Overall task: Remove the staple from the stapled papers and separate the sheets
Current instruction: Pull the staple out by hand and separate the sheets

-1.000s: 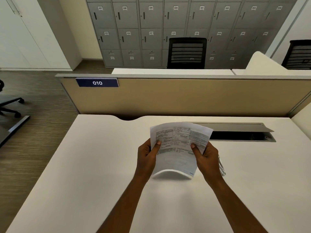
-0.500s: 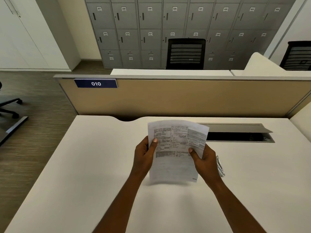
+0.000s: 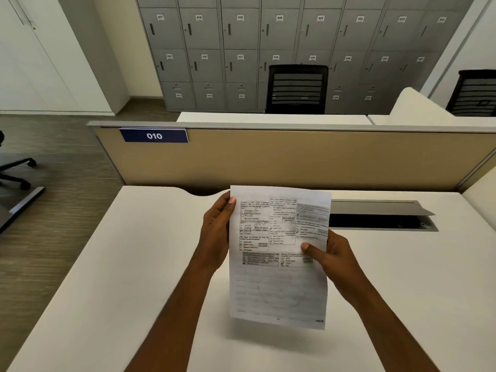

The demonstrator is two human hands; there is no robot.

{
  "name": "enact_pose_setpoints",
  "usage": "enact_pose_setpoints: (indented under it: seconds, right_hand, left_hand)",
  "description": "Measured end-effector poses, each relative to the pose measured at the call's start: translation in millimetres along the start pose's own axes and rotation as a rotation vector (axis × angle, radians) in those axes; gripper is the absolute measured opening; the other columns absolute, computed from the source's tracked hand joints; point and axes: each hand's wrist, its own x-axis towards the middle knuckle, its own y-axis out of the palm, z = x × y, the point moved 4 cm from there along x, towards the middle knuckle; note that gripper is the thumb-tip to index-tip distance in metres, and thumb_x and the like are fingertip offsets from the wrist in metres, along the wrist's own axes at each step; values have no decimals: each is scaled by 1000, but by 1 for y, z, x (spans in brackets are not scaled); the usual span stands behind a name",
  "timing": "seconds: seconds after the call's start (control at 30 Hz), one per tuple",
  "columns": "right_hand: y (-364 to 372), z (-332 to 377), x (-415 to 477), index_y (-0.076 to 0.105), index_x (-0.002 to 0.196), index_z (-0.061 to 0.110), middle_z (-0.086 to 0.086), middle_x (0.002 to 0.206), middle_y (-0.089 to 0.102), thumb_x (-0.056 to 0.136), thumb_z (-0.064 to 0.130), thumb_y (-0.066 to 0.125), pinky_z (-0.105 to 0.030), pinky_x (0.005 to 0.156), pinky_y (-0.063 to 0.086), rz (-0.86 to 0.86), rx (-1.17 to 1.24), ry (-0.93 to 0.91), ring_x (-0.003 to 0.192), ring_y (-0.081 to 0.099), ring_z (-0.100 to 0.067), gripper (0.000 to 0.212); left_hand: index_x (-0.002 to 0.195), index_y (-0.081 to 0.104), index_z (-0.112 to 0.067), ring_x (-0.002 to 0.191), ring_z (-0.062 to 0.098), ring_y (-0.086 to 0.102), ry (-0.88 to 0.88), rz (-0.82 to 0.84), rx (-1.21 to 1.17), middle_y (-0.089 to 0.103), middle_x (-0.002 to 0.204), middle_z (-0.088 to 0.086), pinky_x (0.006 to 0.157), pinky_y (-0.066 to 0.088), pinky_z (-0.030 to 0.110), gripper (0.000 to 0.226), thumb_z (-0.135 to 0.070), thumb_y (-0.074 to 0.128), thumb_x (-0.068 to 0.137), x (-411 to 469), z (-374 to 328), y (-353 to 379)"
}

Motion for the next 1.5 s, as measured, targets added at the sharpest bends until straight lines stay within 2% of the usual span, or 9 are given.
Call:
enact_pose_setpoints:
  seconds: [0.13, 0.3, 0.47, 0.6, 0.7, 0.83, 0.9, 1.3, 1.5]
  right_hand:
    - [0, 2, -3, 66, 125, 16, -1, 119, 75, 93, 4, 66, -42, 92, 58, 62, 6, 38, 105, 73, -20, 34]
    - [-2, 0, -5, 64, 127, 16, -1, 120, 74, 93, 3, 66, -48, 97, 56, 101, 15, 69, 108, 72, -23, 36]
    - [-1, 0, -6, 65, 125, 18, 0, 119, 74, 93, 5, 66, -52, 99, 54, 102, -4, 85, 108, 72, -23, 34]
    - [0, 0, -7, 65, 124, 21, 1, 119, 75, 94, 7, 67, -52, 98, 55, 103, -13, 91, 108, 72, -22, 33]
    - [-1, 3, -8, 65, 124, 22, 2, 119, 75, 94, 6, 66, -51, 97, 55, 87, -26, 85, 107, 72, -21, 34]
    - [-4, 8, -8, 67, 122, 21, 3, 116, 76, 93, 3, 66, -47, 95, 57, 66, -32, 82, 105, 73, -20, 34]
    - [-5, 10, -8, 67, 122, 21, 3, 115, 76, 93, 3, 66, -45, 93, 58, 59, -45, 76, 103, 74, -19, 34]
    - [-9, 16, -12, 67, 120, 22, 9, 113, 75, 92, 8, 69, -23, 77, 61, 30, -107, -1, 99, 74, -10, 31]
    - [-8, 15, -13, 69, 118, 19, 8, 109, 77, 92, 5, 69, -24, 75, 61, 15, -77, -4, 97, 75, -13, 30]
  left_hand:
    - [139, 59, -25, 121, 24, 67, -85, 77, -60, 71, 130, 7, 100, 57, 39, 36, -20, 41, 108, 0, 2, 1]
    - [145, 52, -30, 133, 32, 58, -139, 131, -89, 63, 141, 11, 112, 44, 51, 39, -24, 37, 110, 2, 8, 1]
    - [141, 54, -31, 129, 30, 60, -109, 103, -52, 64, 139, 10, 109, 47, 49, 37, -32, 34, 110, 1, 11, 2]
    - [138, 56, -31, 133, 35, 57, -89, 69, -37, 62, 141, 12, 113, 44, 53, 39, -42, 35, 107, -1, 13, 3]
    - [139, 56, -35, 128, 31, 62, -90, 72, -33, 67, 135, 8, 110, 48, 51, 40, -44, 32, 108, -3, 13, 5]
    - [140, 55, -36, 113, 23, 67, -109, 120, -98, 71, 126, 4, 94, 55, 43, 40, -39, 28, 111, -4, 11, 5]
    - [140, 55, -34, 112, 21, 69, -121, 142, -134, 71, 127, 4, 88, 60, 37, 40, -36, 27, 111, -6, 10, 6]
    - [145, 54, -27, 131, 32, 59, -242, 177, -453, 62, 141, 13, 108, 46, 49, 42, -34, 38, 107, -12, 8, 12]
    - [144, 57, -27, 128, 32, 62, -267, 172, -476, 65, 138, 13, 107, 46, 51, 41, -34, 38, 107, -15, 9, 12]
